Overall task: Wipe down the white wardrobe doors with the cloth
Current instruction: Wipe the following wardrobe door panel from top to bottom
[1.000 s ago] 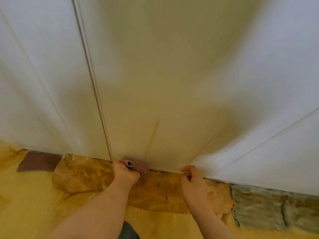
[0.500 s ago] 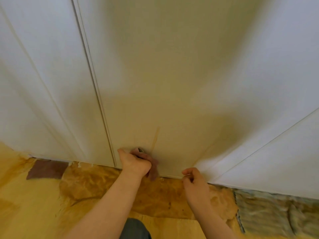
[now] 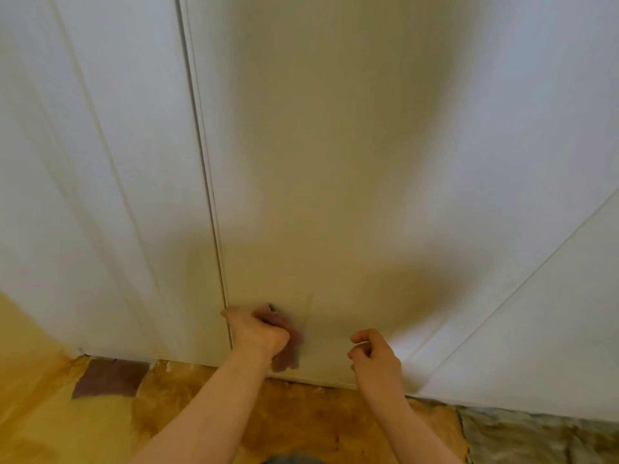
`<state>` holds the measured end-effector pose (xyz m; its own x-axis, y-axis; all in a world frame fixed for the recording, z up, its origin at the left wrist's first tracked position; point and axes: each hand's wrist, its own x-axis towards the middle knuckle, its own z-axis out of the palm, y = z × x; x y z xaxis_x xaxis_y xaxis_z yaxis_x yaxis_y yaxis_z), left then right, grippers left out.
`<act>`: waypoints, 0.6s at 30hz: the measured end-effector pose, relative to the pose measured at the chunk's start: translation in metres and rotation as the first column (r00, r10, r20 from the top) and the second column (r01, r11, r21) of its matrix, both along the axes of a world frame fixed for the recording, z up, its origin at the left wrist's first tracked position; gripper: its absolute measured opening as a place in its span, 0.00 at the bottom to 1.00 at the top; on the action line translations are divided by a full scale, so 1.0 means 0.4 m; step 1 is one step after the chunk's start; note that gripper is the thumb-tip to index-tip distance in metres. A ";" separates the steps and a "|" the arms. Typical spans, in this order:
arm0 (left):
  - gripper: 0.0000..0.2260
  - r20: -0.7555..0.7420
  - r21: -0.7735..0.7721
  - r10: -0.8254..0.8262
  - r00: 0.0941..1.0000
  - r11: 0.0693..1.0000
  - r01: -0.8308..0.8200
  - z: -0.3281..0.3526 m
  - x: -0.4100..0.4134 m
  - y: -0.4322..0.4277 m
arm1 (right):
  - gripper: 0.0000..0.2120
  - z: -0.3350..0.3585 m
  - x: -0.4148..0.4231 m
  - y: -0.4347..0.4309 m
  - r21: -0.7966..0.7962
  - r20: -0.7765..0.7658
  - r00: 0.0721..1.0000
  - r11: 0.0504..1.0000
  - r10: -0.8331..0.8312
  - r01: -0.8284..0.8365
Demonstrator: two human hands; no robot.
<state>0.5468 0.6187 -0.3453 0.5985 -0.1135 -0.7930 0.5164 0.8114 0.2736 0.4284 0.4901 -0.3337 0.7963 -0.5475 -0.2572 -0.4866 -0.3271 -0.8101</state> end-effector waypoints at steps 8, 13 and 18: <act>0.15 0.442 0.600 -0.355 0.824 0.799 0.022 0.142 -0.090 -0.101 | 0.09 0.019 0.014 -0.012 -0.016 0.037 0.999 0.999 -0.031 0.032; 0.30 0.252 0.833 -0.821 0.513 -0.085 -0.546 -0.046 -0.128 -0.110 | 0.09 0.012 0.005 -0.027 -0.044 0.031 0.999 0.999 -0.011 0.012; 0.22 0.117 0.315 -0.907 0.404 -0.352 -0.881 0.013 -0.013 -0.034 | 0.09 0.001 -0.004 -0.049 -0.031 0.014 1.000 0.999 -0.025 0.025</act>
